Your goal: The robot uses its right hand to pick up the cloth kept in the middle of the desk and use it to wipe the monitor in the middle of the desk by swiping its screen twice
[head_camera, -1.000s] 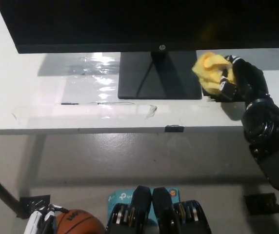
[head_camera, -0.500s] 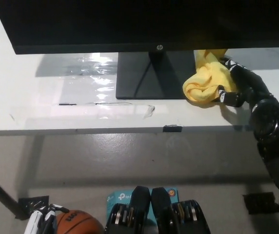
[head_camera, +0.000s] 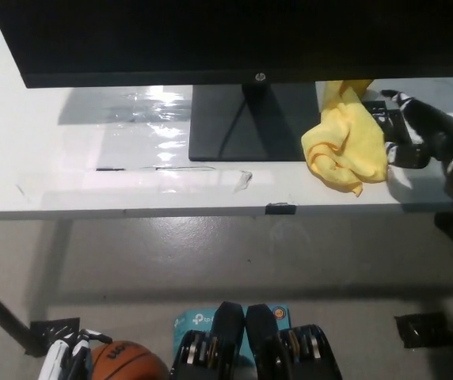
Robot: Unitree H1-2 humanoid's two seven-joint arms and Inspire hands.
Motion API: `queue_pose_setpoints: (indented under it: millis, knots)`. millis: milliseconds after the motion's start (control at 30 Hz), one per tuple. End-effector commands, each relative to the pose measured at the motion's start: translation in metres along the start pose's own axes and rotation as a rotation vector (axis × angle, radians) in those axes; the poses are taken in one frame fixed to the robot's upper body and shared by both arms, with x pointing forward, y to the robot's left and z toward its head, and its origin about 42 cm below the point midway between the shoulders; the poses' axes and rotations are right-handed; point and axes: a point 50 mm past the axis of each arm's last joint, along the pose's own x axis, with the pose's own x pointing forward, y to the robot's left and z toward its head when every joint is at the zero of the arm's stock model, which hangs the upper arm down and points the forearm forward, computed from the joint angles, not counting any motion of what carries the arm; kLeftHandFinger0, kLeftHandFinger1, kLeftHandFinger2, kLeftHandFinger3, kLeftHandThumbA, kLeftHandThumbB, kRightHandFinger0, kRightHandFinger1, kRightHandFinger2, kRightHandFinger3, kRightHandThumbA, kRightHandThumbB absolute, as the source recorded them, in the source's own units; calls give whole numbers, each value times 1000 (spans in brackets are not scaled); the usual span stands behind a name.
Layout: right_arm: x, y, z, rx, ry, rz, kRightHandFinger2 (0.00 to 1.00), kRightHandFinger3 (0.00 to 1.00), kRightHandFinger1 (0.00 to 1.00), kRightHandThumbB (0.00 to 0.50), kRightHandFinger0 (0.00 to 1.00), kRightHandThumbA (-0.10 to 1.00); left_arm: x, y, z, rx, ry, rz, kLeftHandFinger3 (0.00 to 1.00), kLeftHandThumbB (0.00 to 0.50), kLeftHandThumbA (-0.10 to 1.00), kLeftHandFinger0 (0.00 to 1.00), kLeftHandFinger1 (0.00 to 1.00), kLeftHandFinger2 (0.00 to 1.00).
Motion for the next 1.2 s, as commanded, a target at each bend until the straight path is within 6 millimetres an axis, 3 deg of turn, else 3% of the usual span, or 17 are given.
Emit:
queue_pose_setpoints:
  millis: [0,33,67,167,200,267,333,400,467,533,600,700,767,867,900,1033,1167]
  knots:
    - [-36,-32,-1,21,-32,-40,1000,1000,1000,473,1000,326,5,5,9,-2,-58,5,0,500,786,0,0,0]
    - [-38,-32,-1,25,-32,-42,1000,1000,1000,473,1000,324,5,5,9,-2,-58,5,0,500,786,0,0,0]
    - [-62,-36,-5,69,-71,-91,1000,1000,1000,471,1000,380,4,5,7,-5,-53,9,0,500,788,0,0,0]
    - [-99,-35,-19,143,-125,-174,1000,1000,1000,379,1000,357,-1,4,5,-18,-46,13,0,500,780,0,0,0]
    - [-99,-35,-19,144,-125,-173,1000,1000,1000,376,1000,358,-1,4,5,-18,-46,13,0,500,779,0,0,0]
    - [-124,-24,-37,206,-109,-249,1000,1000,1000,263,1000,226,-2,4,4,-17,-32,20,0,500,775,0,0,0]
    - [-132,-16,-45,243,-105,-277,1000,1000,1000,242,1000,220,-1,5,4,-15,-30,22,0,500,774,0,0,0]
    - [-147,8,-64,333,-130,-366,1000,1000,1000,202,1000,-1,-1,6,4,-6,-41,26,0,500,774,0,0,0]
    - [-158,31,-79,423,-122,-408,1000,1000,1000,206,999,-59,-1,5,4,-23,-44,17,0,500,763,0,0,0]
    - [-161,46,-86,457,-127,-425,1000,1000,1000,196,949,-99,-1,8,5,-23,-52,18,0,500,765,0,0,0]
    - [-165,64,-95,484,-105,-436,1000,1000,1000,182,1000,-100,-1,8,4,-22,-44,27,0,500,760,0,0,0]
    - [-171,93,-109,553,-96,-454,1000,1000,1000,183,981,-100,0,8,4,-13,-43,31,0,500,789,0,0,0]
    - [-174,111,-116,594,-84,-481,1000,992,965,177,824,-100,1,8,6,6,-53,30,0,500,809,0,0,0]
    - [-176,123,-120,623,-75,-501,1000,969,919,177,769,-100,1,9,4,7,-50,27,0,500,813,0,0,0]
    - [-178,136,-125,648,-70,-520,991,955,846,173,681,-100,1,8,3,3,-44,27,0,500,804,0,0,0]
    - [-179,154,-133,720,-48,-551,888,930,751,165,577,-100,2,6,4,0,-38,30,0,500,803,0,0,0]
    - [-174,167,-136,740,-66,-564,835,931,693,155,552,-100,2,7,5,-4,-49,26,0,500,802,0,0,0]
